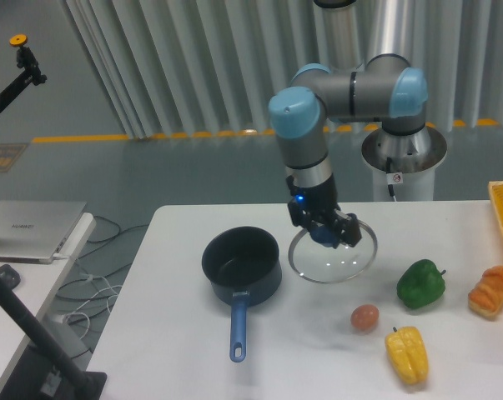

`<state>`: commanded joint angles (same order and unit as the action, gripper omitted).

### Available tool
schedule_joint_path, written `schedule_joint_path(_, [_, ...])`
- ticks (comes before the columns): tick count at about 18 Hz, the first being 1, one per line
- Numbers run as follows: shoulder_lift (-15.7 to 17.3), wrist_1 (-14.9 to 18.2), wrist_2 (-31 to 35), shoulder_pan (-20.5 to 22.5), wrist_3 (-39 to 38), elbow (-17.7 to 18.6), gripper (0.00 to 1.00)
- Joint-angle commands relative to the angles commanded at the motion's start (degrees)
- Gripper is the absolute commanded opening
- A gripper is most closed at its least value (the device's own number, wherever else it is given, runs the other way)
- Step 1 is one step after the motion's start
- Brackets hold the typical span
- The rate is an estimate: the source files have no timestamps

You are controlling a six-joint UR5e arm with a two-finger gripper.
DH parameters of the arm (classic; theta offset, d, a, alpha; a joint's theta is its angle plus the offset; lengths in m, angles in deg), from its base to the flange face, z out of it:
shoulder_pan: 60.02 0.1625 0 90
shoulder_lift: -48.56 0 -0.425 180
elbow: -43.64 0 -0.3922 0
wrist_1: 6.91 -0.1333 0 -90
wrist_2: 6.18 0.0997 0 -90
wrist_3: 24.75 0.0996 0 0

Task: Open the lid
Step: 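Carry the held lid further away toward the green pepper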

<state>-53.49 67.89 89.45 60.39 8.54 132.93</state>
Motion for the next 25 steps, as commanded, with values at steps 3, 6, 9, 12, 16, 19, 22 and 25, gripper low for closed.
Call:
schedule_joint_path(3, [0.71,0.0,-0.18,3.42,6.77,0.35,0.15])
schedule_joint_path(6, [0.8,0.0,-0.26,6.5,11.17,0.44,0.15])
schedule_joint_path(9, [0.8,0.09,-0.44,9.93,18.11,0.53,0.15])
schedule_joint_path(12, [1.32,1.23,-0.62,12.48,22.68,0.44,0.15])
schedule_joint_path(16, [2.73,3.08,-0.79,14.68,28.14,0.44,0.15])
schedule_joint_path(19, [2.73,3.43,-1.06,15.91,30.51,0.44,0.15])
schedule_joint_path(22, [2.73,4.21,-0.97,16.44,32.45,0.44,0.15])
schedule_joint_path(25, [2.73,4.66,-0.79,16.79,32.54,0.44,0.15])
